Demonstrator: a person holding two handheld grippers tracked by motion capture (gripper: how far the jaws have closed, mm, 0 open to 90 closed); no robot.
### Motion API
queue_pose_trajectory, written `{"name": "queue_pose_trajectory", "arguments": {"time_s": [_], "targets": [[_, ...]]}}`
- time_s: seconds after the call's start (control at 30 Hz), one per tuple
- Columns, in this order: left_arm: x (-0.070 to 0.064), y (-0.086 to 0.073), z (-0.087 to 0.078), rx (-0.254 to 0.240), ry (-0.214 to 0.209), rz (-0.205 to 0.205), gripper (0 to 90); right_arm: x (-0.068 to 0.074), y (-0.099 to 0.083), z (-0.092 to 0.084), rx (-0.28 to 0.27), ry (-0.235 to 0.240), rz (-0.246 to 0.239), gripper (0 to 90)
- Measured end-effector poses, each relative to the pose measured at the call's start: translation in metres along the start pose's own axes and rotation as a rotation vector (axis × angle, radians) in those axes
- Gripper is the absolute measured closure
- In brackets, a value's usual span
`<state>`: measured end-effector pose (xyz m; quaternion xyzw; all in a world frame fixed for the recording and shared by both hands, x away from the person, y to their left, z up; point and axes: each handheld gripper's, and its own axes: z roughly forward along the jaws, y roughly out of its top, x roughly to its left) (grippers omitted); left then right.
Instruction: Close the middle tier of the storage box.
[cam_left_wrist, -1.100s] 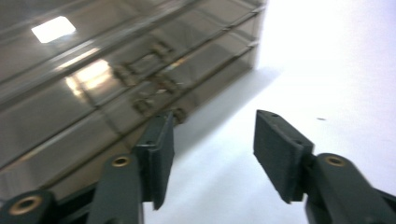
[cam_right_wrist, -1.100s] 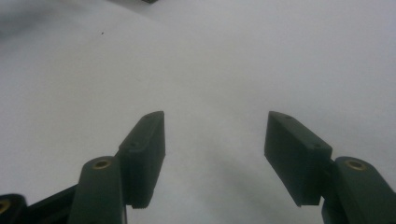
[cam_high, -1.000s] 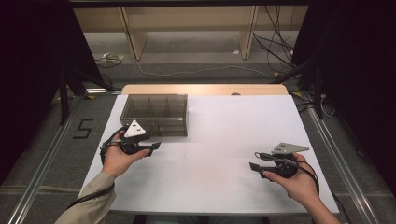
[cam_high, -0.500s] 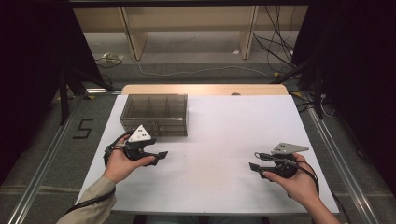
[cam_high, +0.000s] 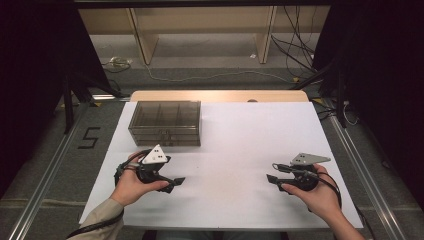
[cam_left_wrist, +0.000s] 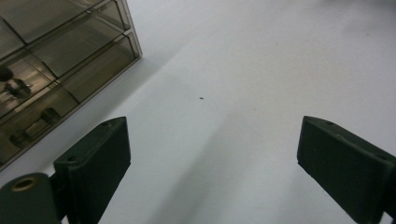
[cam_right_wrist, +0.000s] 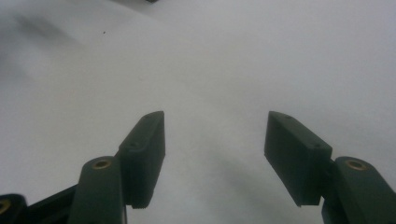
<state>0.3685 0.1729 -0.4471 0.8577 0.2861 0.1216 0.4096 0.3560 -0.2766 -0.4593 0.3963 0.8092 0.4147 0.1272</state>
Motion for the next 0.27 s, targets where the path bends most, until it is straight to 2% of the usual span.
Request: {"name": "queue_pose_trajectory", "arguments": {"time_s": [0.27], "targets": [[-0.0093, -0.0039, 0.0015, -0.011, -0.029, 0.010, 8.5, -0.0003, 0.0001, 0.0001, 0.000, 0.001, -0.001, 38.8]]}}
